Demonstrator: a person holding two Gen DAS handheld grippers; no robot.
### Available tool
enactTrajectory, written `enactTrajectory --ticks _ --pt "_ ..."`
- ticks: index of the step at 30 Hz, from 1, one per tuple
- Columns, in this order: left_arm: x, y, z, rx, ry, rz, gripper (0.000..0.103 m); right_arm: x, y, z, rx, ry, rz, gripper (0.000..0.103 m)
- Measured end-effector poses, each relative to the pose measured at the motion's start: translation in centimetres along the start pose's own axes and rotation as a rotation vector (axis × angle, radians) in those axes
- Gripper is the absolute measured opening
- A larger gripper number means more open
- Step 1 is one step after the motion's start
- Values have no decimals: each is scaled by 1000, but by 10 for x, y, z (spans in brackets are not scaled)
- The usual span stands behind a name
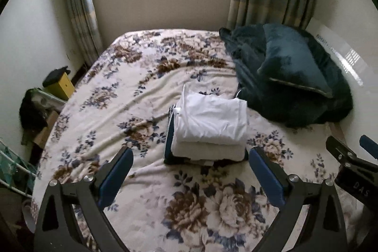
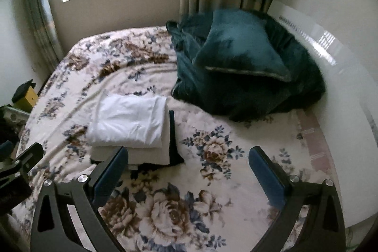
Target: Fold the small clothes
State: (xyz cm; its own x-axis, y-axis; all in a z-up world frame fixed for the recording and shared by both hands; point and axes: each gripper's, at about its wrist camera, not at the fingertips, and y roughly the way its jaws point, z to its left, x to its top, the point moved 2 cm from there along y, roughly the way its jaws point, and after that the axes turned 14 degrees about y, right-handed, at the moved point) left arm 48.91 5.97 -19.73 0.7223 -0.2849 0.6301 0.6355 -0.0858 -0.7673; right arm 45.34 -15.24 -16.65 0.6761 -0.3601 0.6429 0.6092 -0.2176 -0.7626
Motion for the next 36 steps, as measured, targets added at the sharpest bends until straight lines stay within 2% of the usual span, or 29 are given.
enactTrajectory --ticks 10,18,23,36 --pt "-24 -119 -9 24 15 -73 100 -24 -152 -31 57 -12 -80 103" --pt "-43 -173 -17 27 8 -102 100 -40 -237 -47 93 -26 -141 103" --pt "-54 -188 -23 16 -5 -101 100 -49 -267 -54 106 -31 -152 103" --pt "-64 -204 -32 31 -9 -117 103 -57 -277 -65 106 -45 -145 103"
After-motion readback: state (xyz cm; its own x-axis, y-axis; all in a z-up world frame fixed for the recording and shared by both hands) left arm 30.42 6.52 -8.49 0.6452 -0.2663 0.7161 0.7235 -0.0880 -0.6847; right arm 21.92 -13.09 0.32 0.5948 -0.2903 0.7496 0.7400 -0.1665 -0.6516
